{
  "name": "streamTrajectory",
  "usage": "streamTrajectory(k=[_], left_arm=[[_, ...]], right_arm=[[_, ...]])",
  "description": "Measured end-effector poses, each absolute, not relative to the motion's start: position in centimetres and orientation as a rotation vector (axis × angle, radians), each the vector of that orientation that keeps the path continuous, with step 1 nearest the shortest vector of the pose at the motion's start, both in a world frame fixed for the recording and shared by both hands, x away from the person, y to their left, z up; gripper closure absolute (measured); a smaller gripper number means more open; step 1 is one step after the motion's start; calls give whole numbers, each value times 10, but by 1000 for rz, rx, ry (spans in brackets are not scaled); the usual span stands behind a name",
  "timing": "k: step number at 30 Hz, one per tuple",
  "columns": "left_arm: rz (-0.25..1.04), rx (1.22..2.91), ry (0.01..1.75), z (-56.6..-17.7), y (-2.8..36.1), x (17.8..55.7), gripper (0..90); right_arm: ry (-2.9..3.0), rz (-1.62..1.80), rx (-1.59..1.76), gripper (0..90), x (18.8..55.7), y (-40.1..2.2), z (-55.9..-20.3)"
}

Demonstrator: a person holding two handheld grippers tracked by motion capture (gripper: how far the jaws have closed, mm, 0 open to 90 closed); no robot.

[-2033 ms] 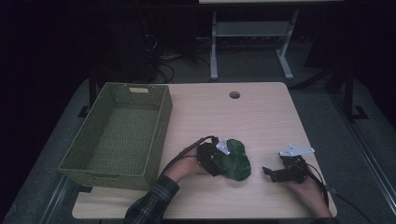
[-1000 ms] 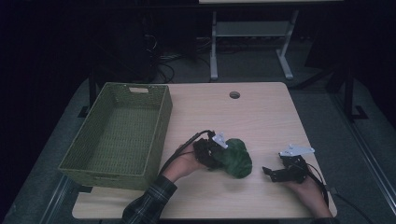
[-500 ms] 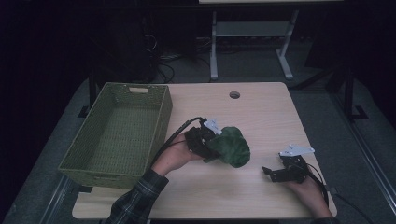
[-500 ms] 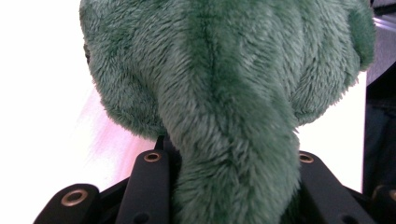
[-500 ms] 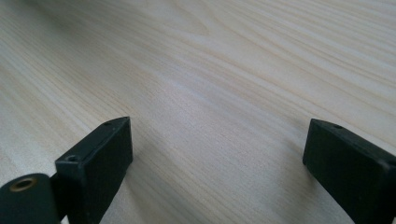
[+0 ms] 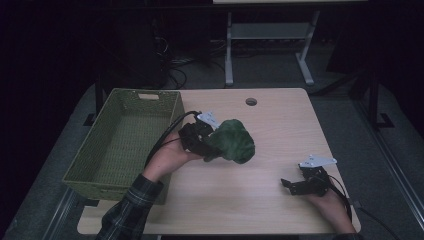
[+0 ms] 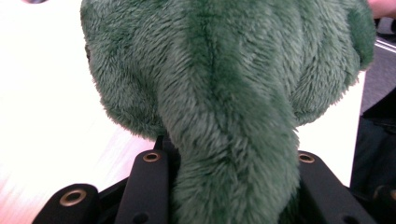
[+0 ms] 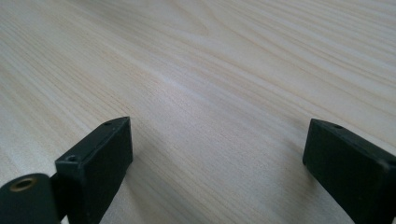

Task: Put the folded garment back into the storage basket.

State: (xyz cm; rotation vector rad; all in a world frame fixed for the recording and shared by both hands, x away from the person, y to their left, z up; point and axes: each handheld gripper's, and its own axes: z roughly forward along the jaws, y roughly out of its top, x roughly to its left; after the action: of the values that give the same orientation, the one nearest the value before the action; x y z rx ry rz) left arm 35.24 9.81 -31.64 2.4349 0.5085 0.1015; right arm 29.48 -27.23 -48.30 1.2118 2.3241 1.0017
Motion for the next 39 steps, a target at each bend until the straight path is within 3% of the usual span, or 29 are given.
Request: streamTrajectory(k=[21, 39], left_arm=[[320, 2341, 772, -290, 201, 355, 634], [493, 2277, 1069, -314, 281, 351, 633]], right_arm=[[2324, 1002, 1212, 80, 295, -272, -483], [2325, 978, 1234, 16, 296, -272, -484]])
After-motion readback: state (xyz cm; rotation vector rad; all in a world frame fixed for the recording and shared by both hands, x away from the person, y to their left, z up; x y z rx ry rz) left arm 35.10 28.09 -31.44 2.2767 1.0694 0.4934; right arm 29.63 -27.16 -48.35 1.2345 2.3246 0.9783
